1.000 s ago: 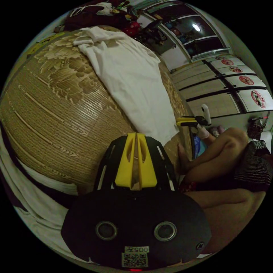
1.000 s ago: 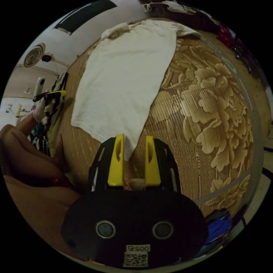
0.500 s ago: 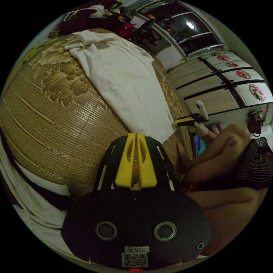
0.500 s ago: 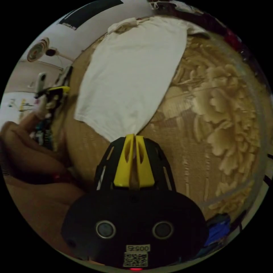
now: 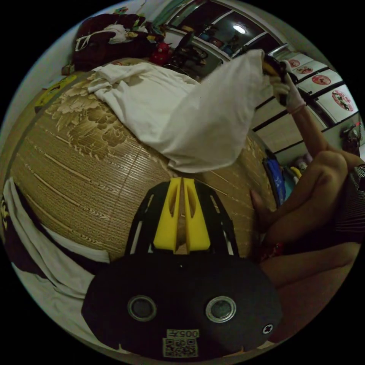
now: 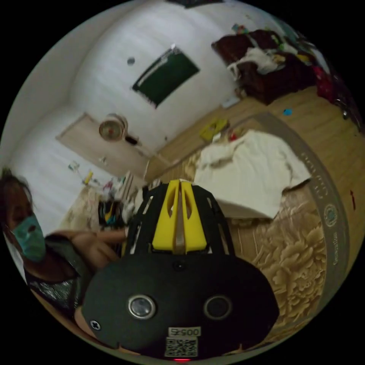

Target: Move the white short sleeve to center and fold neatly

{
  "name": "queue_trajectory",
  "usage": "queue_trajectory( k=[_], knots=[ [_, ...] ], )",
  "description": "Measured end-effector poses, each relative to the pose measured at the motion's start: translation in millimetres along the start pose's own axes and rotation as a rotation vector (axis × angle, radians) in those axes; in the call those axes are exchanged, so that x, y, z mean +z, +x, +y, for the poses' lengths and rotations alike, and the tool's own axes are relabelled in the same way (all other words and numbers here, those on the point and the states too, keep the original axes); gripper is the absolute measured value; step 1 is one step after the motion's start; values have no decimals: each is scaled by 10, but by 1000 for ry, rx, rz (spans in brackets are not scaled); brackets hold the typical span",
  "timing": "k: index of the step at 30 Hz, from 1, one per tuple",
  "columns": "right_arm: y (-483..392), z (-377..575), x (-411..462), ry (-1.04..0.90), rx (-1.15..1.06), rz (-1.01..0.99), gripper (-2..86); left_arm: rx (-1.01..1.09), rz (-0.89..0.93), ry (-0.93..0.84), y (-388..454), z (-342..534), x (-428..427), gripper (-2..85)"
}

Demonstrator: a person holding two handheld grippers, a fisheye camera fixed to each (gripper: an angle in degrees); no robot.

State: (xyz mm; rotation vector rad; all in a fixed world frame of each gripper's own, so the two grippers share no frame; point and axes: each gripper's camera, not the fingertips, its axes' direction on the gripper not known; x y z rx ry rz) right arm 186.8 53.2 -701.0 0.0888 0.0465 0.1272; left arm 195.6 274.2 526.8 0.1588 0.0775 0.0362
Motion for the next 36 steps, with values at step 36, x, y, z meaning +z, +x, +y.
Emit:
queue_trajectory(
  k=[36],
  knots=[
    [1714, 1985, -101, -365, 362, 276, -17, 403, -162, -499, 344, -662, 986, 28]
  ],
)
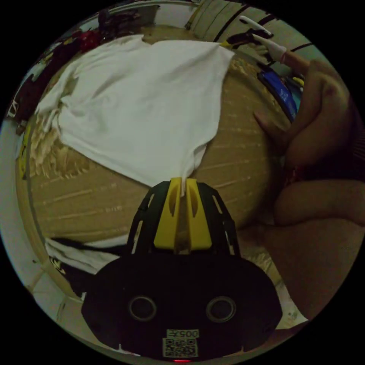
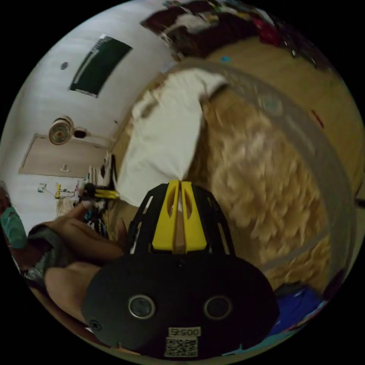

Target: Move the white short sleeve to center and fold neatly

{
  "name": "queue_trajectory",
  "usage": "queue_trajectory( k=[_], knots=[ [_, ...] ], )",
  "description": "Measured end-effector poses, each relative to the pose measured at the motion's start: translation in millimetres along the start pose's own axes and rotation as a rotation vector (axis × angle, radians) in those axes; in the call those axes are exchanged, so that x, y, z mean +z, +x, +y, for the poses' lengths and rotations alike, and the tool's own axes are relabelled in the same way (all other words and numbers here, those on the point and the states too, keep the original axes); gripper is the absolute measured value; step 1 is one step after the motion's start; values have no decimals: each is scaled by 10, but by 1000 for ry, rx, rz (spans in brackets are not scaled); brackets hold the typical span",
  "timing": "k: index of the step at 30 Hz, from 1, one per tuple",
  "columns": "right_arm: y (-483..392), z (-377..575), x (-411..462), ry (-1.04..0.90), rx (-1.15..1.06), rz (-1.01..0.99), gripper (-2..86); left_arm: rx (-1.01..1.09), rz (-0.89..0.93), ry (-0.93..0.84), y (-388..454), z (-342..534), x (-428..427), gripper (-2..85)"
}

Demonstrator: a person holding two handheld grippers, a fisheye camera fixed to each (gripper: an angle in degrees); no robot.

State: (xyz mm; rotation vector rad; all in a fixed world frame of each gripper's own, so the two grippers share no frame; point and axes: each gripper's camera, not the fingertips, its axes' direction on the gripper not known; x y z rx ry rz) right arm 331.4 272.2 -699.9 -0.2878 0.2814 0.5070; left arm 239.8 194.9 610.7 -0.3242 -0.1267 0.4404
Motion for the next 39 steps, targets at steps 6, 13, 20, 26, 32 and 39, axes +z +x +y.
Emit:
queue_trajectory(
  k=[6, 13, 20, 26, 32, 39],
  knots=[
    [335, 601, 694, -94, 194, -65, -17, -10, 108, -136, -41, 222, 134, 29],
    [303, 751, 890, -86, 265, -59, -17, -94, 292, -80, -197, 401, -12, 38],
    [171, 634, 971, -144, 279, -35, -11, -247, 393, -23, -492, 813, -607, 39],
    [-152, 255, 676, 34, 216, 4, -10, -338, 315, 178, -908, 961, -1431, -1],
    [-1009, -1000, 1039, -62, -114, 2, -10, -188, 202, 232, -1467, 319, -2071, -6],
    [-2245, -2358, 1610, -200, -363, 15, -4, -233, -10, 214, -2118, 36, -2750, -6]
  ],
)
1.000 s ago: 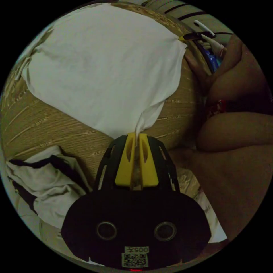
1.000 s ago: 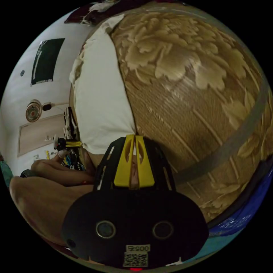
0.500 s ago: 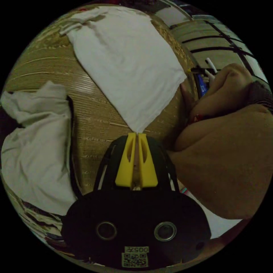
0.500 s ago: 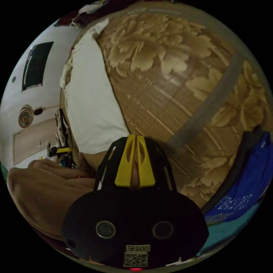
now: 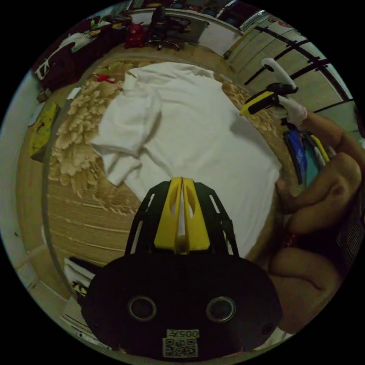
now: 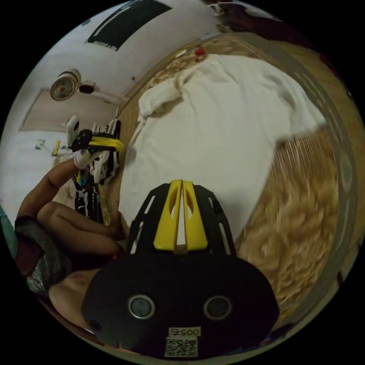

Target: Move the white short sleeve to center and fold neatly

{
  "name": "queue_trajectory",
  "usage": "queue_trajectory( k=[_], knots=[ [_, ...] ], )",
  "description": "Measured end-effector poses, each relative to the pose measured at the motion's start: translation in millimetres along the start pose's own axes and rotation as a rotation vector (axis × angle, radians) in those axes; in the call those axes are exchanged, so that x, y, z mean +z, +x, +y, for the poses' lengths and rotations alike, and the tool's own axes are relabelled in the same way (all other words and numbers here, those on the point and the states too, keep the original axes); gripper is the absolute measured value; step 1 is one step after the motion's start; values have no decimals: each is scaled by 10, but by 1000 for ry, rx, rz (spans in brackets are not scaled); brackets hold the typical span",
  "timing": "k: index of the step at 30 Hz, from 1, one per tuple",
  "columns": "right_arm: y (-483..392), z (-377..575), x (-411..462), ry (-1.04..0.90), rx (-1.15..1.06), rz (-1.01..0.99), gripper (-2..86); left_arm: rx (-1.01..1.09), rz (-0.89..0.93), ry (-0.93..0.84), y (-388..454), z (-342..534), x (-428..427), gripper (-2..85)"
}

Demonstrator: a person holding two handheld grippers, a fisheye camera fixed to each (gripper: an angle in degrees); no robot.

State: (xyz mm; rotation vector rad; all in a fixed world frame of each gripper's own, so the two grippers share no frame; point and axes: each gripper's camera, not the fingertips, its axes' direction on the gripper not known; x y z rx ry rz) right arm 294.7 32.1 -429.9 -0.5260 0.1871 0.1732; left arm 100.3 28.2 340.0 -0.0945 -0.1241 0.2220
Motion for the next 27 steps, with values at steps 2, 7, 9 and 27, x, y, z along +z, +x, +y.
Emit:
queue_trajectory(
  k=[2, 7, 9, 27],
  knots=[
    [-163, -440, 90, -38, -39, 17, 6, 35, -8, 1, -201, -159, -182, -6],
    [-561, -1567, 510, -144, -67, 56, 32, -13, 137, -29, -628, -285, -381, -5],
    [-665, -1880, 604, -141, -50, 47, 31, -52, 137, 33, -790, -259, -522, -5],
    [-2034, -3780, 473, 224, -67, 86, 67, -316, 72, 396, -2148, 658, -2277, 59]
  ],
)
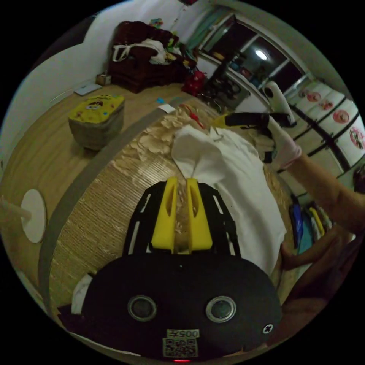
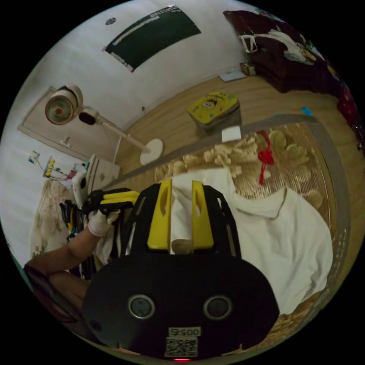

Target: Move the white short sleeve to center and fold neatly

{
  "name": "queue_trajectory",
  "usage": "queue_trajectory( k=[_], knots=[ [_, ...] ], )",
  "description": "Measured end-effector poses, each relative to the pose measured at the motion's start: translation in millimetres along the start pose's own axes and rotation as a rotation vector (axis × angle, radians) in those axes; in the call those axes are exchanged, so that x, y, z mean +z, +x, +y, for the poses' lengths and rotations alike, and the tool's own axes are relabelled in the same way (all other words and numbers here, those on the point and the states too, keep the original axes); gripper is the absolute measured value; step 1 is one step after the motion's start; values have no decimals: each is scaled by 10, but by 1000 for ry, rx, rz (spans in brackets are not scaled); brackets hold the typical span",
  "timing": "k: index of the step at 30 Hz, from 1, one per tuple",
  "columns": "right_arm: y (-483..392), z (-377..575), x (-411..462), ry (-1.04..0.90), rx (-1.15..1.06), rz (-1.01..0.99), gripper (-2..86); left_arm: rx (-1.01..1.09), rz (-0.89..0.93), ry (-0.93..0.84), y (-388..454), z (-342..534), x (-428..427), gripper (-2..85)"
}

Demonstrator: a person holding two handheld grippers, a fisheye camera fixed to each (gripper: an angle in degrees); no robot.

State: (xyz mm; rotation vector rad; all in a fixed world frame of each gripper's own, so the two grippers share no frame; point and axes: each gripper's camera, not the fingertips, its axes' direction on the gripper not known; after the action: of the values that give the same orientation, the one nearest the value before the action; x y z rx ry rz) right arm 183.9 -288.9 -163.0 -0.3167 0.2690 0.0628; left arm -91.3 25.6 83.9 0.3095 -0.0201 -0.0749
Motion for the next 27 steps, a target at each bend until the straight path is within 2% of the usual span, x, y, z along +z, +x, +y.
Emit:
queue_trajectory(
  k=[2, 6, 8, 13, 17, 20, 22, 27],
  knots=[
    [-85, -4, 143, -54, -12, 39, 71, 105, -20, -102, 109, -19, 57, 86],
    [-352, -142, 411, -130, -52, 144, 77, 144, 14, -162, 130, -125, 46, 101],
    [-457, -252, 522, -164, -71, 217, 72, 140, 23, -165, 81, -217, -38, 92],
    [-712, -641, 676, -219, -85, 253, 12, 118, 89, -182, -89, -361, -321, 39],
    [-950, -952, 565, -158, -105, 141, -6, 16, 161, -132, -315, -355, -829, 34],
    [-1114, -1249, 579, -132, -118, -32, -8, -58, 154, -96, -529, -272, -1221, 33],
    [-1208, -1475, 733, -139, -102, -141, -9, -122, 168, -72, -707, -205, -1421, 31],
    [-1294, -1825, 1223, -203, -1, -260, -9, -301, 322, -14, -1182, -18, -1714, 13]
  ],
)
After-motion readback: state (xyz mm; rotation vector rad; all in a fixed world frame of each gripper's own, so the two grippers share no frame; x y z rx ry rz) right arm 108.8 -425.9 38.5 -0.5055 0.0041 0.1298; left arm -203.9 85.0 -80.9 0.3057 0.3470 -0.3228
